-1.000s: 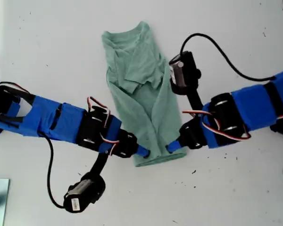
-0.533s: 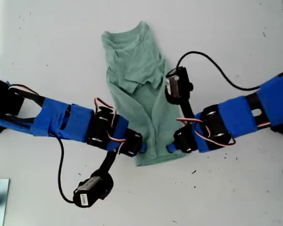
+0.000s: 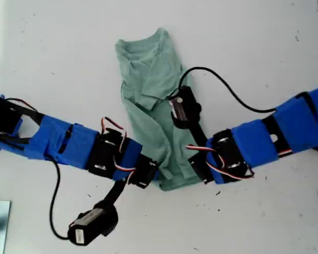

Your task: Fold t shirt

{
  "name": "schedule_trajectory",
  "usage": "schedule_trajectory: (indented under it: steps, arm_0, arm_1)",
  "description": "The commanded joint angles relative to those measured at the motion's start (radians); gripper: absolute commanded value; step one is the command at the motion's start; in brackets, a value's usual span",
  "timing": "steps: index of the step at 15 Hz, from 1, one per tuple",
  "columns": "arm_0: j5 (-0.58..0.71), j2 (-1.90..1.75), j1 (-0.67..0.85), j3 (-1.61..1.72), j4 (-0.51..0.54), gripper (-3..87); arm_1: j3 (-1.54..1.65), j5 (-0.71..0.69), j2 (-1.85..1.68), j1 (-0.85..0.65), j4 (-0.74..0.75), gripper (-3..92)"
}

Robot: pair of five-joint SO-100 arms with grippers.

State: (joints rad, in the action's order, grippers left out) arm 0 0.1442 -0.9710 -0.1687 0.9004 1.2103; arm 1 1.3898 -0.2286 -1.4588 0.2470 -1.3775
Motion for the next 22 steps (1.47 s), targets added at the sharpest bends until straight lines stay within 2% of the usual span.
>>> schedule_trajectory:
  steps: [1, 4, 7, 11, 13, 16, 17, 18, 20, 22]
  arm_0:
    - [-0.032, -0.201, -0.106, -0.003, 0.023, -0.3]
    - [-0.067, -0.225, -0.137, 0.000, -0.044, -0.3]
    - [-0.035, -0.318, -0.080, 0.035, -0.055, -0.3]
    - [0.040, -0.525, 0.146, 0.204, 0.008, -0.3]
    - [0.078, -0.618, 0.288, 0.362, -0.012, -0.3]
    - [0.101, -0.729, 0.393, 0.568, -0.083, -0.3]
    - [0.112, -0.779, 0.423, 0.614, -0.092, 12.5]
    - [0.132, -0.845, 0.463, 0.660, -0.095, 29.3]
    - [0.212, -1.049, 0.611, 0.848, -0.147, 41.0]
    - [0.250, -1.301, 0.755, 1.098, -0.206, 39.2]
  arm_1:
    - [-0.129, 0.003, -0.172, 0.066, -0.124, 0.9]
    - [-0.095, 0.000, -0.293, 0.081, -0.075, 0.9]
    - [-0.057, -0.069, -0.356, -0.031, -0.049, 0.9]
    - [0.087, -0.290, -0.488, -0.360, 0.103, 0.9]
    - [0.109, -0.391, -0.426, -0.509, 0.224, 0.9]
    - [0.006, -0.472, -0.273, -0.580, 0.278, 1.8]
    - [-0.037, -0.499, -0.242, -0.591, 0.265, 16.2]
    - [-0.109, -0.508, -0.209, -0.615, 0.212, 32.9]
    - [-0.173, -0.572, -0.198, -0.706, 0.186, 46.5]
    - [-0.110, -0.597, -0.272, -0.802, 0.221, 59.6]
